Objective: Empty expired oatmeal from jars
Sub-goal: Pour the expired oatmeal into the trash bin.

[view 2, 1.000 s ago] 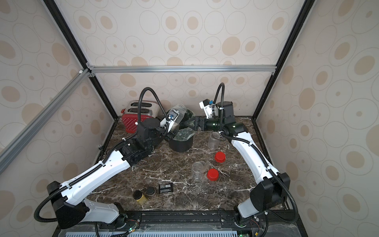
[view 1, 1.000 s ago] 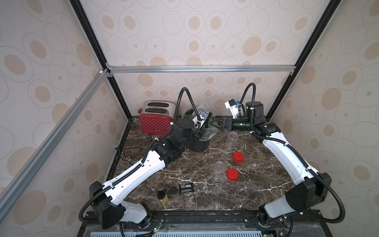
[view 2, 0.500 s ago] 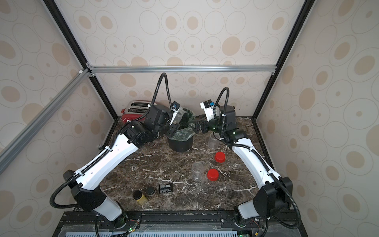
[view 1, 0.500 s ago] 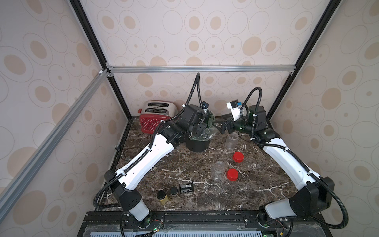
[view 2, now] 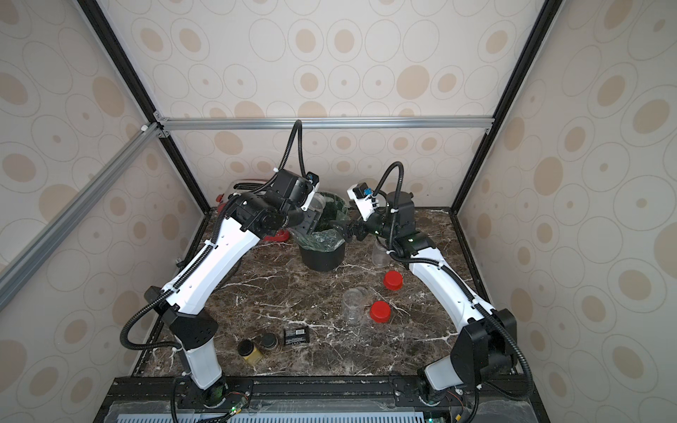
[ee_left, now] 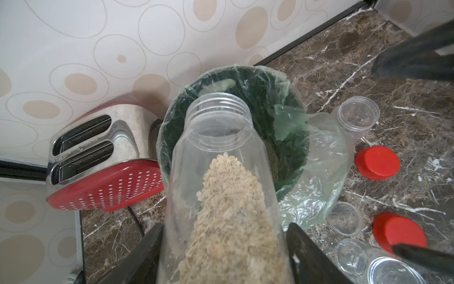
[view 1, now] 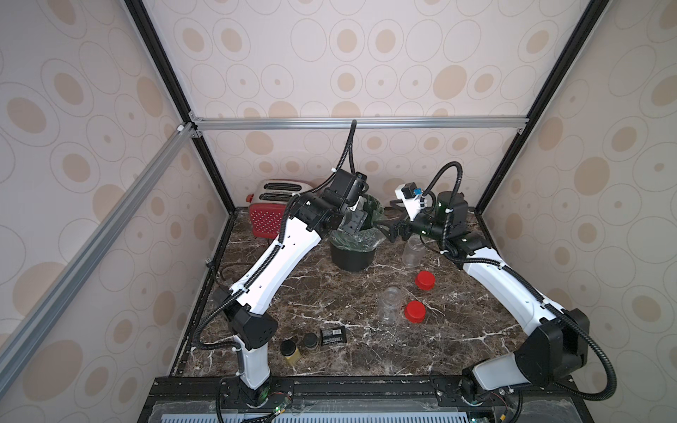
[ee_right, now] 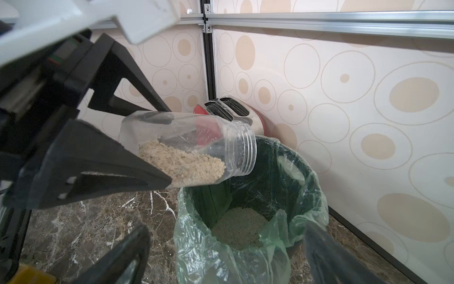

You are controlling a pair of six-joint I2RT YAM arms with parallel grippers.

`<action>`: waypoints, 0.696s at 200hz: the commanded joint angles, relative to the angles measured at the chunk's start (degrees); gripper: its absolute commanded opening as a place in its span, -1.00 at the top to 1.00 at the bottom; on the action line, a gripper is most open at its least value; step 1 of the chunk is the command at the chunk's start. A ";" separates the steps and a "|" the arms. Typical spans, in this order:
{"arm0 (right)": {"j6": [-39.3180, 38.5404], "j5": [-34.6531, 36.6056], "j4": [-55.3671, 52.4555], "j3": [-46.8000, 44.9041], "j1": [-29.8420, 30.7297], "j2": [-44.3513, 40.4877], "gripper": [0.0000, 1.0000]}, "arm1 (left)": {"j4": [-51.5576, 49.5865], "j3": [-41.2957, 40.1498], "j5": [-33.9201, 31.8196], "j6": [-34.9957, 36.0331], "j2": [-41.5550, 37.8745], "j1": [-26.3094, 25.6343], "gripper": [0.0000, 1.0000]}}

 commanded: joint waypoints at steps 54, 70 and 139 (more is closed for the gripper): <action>-3.87 -0.82 1.38 2.43 0.43 2.09 -0.98 | -11.39 11.67 8.41 -8.73 5.51 4.64 1.00; -4.18 -0.96 1.41 2.65 0.59 2.27 -0.97 | -11.79 11.82 10.58 -11.08 5.52 5.03 1.00; -8.63 -3.75 1.91 2.43 0.94 2.96 -0.97 | -9.75 13.36 23.89 -19.36 5.17 6.38 1.00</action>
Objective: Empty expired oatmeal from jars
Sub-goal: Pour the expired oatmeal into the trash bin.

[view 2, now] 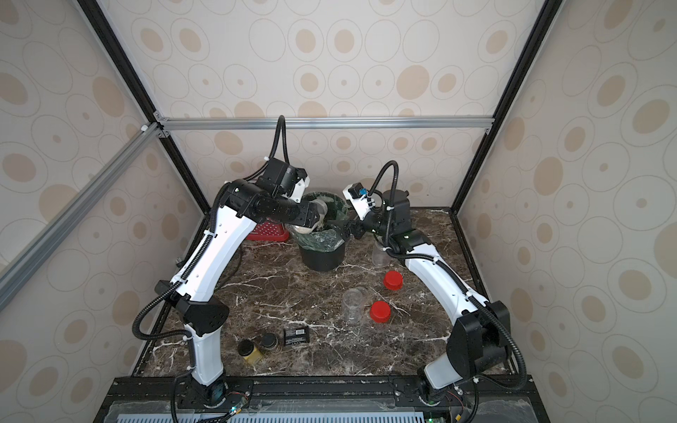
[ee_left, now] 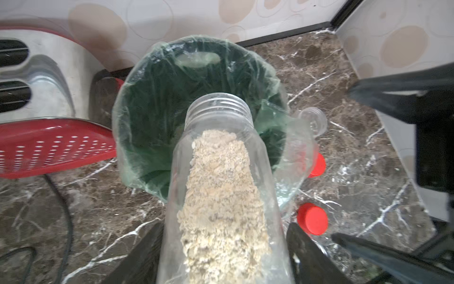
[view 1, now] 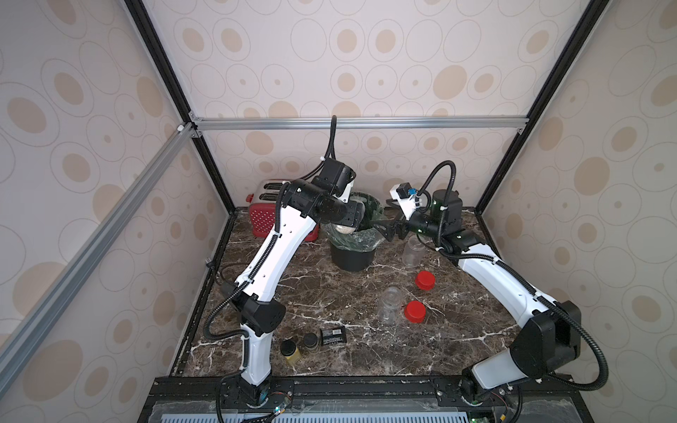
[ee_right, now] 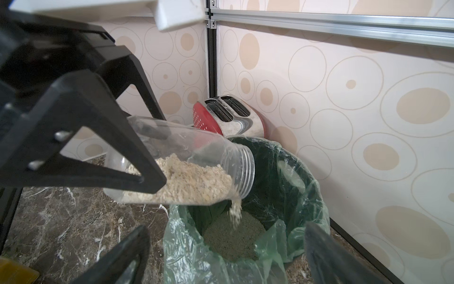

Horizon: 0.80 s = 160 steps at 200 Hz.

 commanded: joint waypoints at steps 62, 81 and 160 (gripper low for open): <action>-15.98 -4.88 2.29 -1.59 0.47 -1.39 -0.97 | 0.33 2.24 7.27 -10.66 0.33 3.15 1.00; -17.24 -4.18 1.07 -1.16 0.47 -1.35 -0.97 | 0.27 1.80 8.04 -13.67 0.73 4.08 1.00; -19.47 -5.51 0.48 -1.18 0.44 -0.93 -0.97 | 7.86 -0.30 23.05 -26.95 2.37 7.58 1.00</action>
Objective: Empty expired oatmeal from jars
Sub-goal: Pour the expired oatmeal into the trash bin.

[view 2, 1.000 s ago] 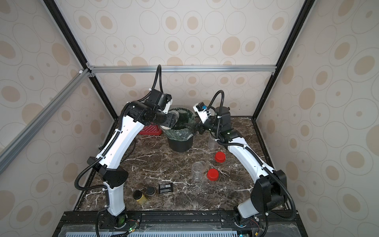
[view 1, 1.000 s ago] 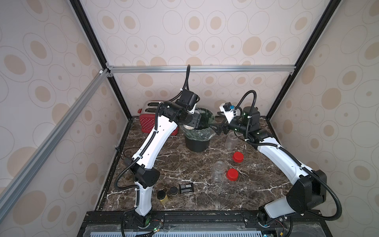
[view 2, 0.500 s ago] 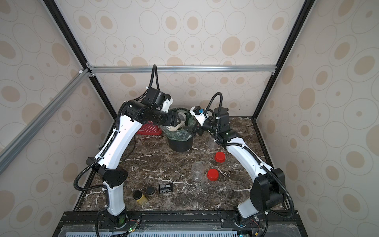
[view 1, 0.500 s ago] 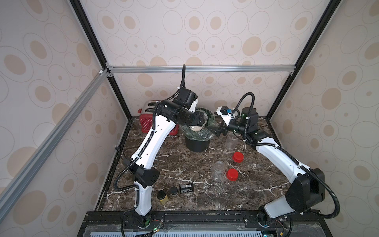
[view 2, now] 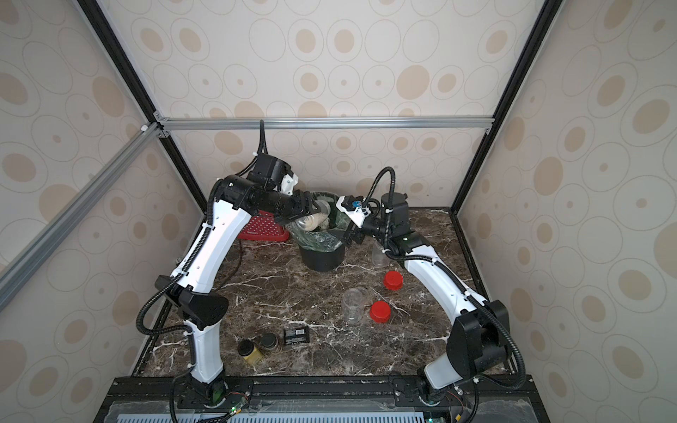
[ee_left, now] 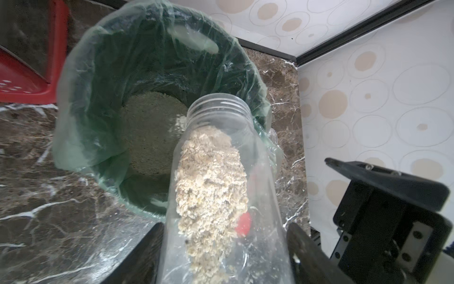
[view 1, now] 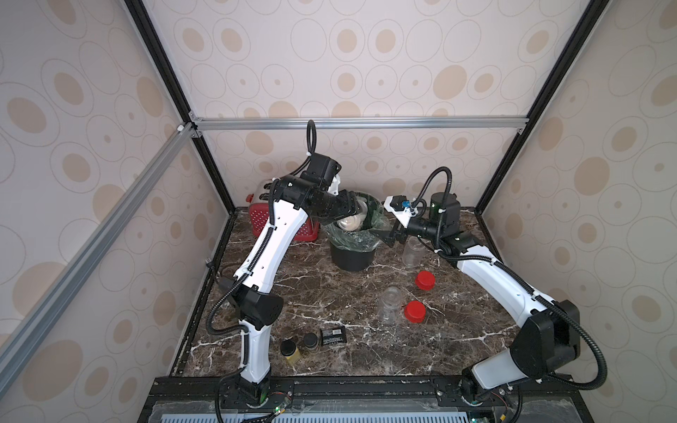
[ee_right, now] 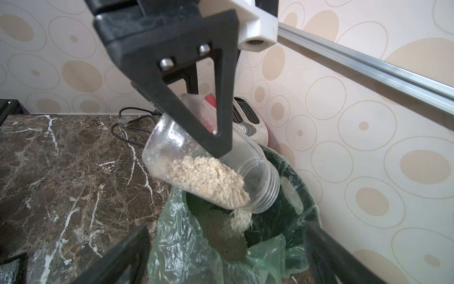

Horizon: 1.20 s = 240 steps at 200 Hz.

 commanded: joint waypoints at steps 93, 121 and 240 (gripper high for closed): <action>-9.07 -7.48 -2.28 0.12 0.36 -1.69 -0.98 | 13.68 -7.90 13.44 -17.01 -2.41 4.13 1.00; -11.06 -5.38 -3.68 1.15 0.37 -1.21 -0.98 | 8.28 -1.94 11.78 -13.63 -0.07 4.19 1.00; -9.33 -4.87 -9.87 7.43 0.35 3.50 -0.98 | 1.07 3.74 -0.61 -1.35 1.78 3.00 1.00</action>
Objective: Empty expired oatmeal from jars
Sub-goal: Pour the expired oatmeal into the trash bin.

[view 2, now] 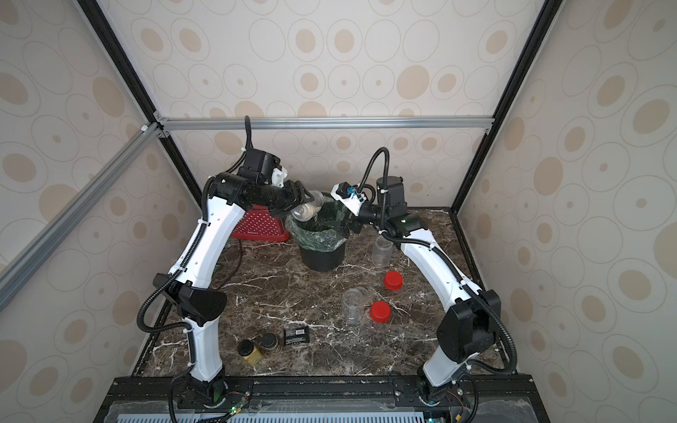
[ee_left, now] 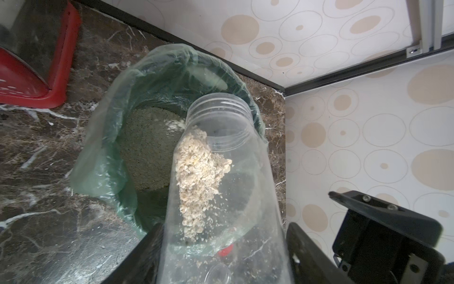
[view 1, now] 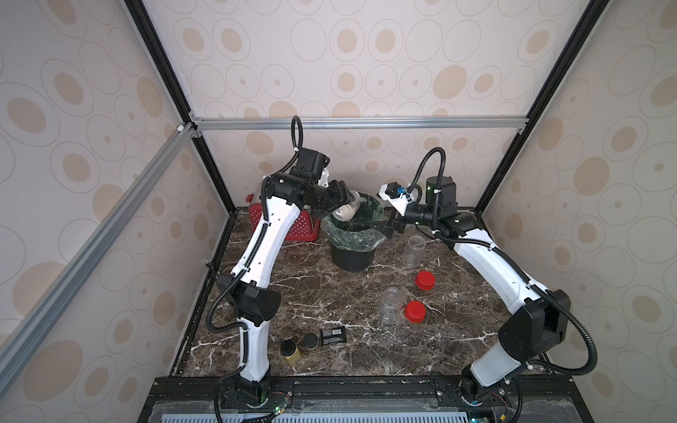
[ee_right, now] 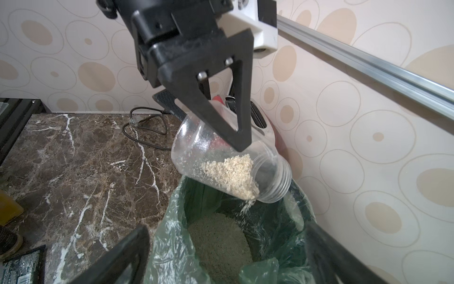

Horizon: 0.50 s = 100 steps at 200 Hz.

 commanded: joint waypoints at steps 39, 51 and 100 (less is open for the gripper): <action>-10.77 -2.86 15.51 -12.85 0.38 -4.09 -0.98 | -2.01 1.01 0.66 -0.08 -0.13 -0.49 1.00; -10.78 -2.28 14.55 -11.43 0.36 -3.33 -0.98 | -0.10 -1.58 1.58 -3.18 -1.52 -0.21 1.00; -10.48 -2.85 14.91 -8.74 0.88 -1.35 -0.98 | 14.86 -11.72 8.92 -19.85 -5.54 0.23 1.00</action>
